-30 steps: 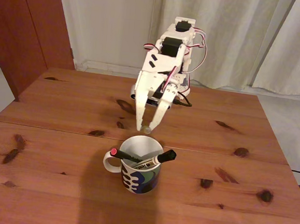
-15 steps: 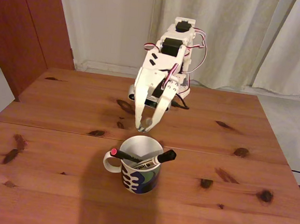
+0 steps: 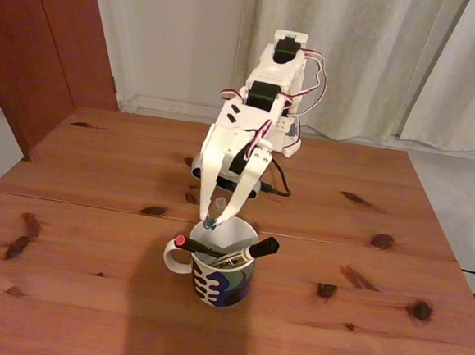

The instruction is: Clean up the desk and place the pens and markers into the cup

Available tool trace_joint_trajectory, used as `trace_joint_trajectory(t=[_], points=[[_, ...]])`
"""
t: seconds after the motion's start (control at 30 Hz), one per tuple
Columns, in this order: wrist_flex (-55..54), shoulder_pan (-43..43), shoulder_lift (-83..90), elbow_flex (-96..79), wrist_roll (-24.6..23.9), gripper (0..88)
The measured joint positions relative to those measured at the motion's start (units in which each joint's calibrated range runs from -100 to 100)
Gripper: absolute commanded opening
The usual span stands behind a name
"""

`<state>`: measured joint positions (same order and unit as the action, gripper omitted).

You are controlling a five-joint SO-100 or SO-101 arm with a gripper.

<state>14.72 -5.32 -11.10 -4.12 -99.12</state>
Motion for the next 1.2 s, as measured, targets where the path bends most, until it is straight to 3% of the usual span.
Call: trace_joint_trajectory(t=[1.0, 1.2], points=[[-2.3, -0.5, -2.5, -5.6, 0.8, 1.5], [-2.3, -0.5, -2.5, -5.6, 0.9, 14.7]])
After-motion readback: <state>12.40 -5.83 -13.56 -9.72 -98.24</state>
